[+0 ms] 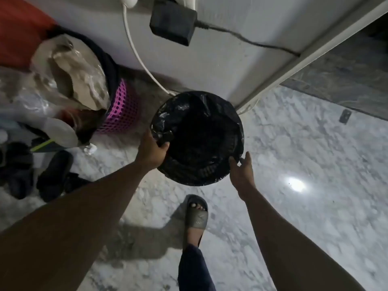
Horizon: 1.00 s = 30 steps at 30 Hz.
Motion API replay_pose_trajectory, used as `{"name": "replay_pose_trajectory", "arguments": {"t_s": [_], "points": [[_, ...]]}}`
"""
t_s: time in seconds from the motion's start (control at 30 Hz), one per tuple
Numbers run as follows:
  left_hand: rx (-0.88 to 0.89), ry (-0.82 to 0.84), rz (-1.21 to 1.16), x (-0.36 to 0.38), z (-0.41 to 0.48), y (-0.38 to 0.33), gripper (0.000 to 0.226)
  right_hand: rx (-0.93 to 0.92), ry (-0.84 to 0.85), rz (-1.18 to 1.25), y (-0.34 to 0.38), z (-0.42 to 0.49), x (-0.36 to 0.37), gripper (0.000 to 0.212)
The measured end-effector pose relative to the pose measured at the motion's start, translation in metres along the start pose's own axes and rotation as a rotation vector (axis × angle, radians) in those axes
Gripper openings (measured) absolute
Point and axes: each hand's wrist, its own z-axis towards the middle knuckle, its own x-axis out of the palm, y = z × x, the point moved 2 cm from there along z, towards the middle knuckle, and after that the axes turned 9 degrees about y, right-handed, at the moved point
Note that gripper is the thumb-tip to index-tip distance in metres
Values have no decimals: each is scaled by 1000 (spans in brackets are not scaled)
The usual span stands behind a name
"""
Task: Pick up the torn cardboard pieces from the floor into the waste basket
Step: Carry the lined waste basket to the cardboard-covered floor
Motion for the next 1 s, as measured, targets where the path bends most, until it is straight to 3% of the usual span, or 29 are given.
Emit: {"name": "replay_pose_trajectory", "arguments": {"t_s": [0.1,0.23,0.47,0.7,0.8,0.87,1.0], "points": [[-109,64,-56,3,17,7,96,4,1,154,-4,18,9,81],[-85,76,91,9,3,14,93,-64,-98,71,-23,10,15,42],[19,72,245,-37,-91,-11,89,-88,-136,-109,3,-80,12,67],[13,48,329,-104,-214,-9,84,-141,-139,-299,22,-205,27,59],[-38,50,358,-140,-247,-15,84,-191,-172,-315,42,-252,37,59],[34,8,382,-190,-296,-34,82,-274,-233,-250,70,-321,51,61],[153,10,415,-223,-352,-46,83,-256,-352,-172,58,-394,66,67]]}}
